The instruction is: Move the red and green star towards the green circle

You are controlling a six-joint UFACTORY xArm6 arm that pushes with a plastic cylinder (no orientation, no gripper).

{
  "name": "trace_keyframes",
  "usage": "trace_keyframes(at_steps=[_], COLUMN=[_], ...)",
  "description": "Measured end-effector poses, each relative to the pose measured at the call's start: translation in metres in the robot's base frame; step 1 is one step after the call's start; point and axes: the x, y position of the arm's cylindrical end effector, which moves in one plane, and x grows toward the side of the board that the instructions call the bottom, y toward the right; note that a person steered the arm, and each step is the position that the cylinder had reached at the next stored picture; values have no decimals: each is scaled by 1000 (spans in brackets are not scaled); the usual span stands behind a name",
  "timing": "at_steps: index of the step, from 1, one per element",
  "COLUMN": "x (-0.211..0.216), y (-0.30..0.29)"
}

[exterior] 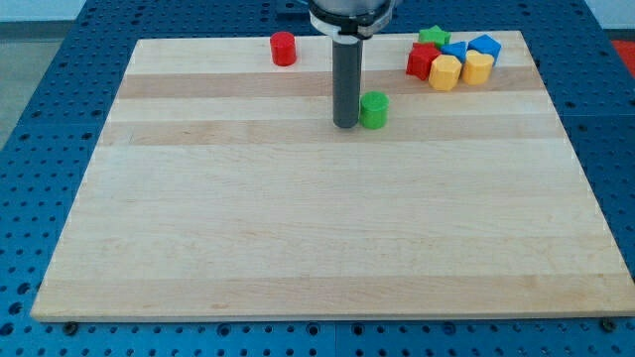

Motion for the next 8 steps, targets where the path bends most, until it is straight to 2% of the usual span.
trace_keyframes(at_steps=[2, 3, 5, 8], x=[-116, -172, -179, -179], y=[-7, 18, 62, 172])
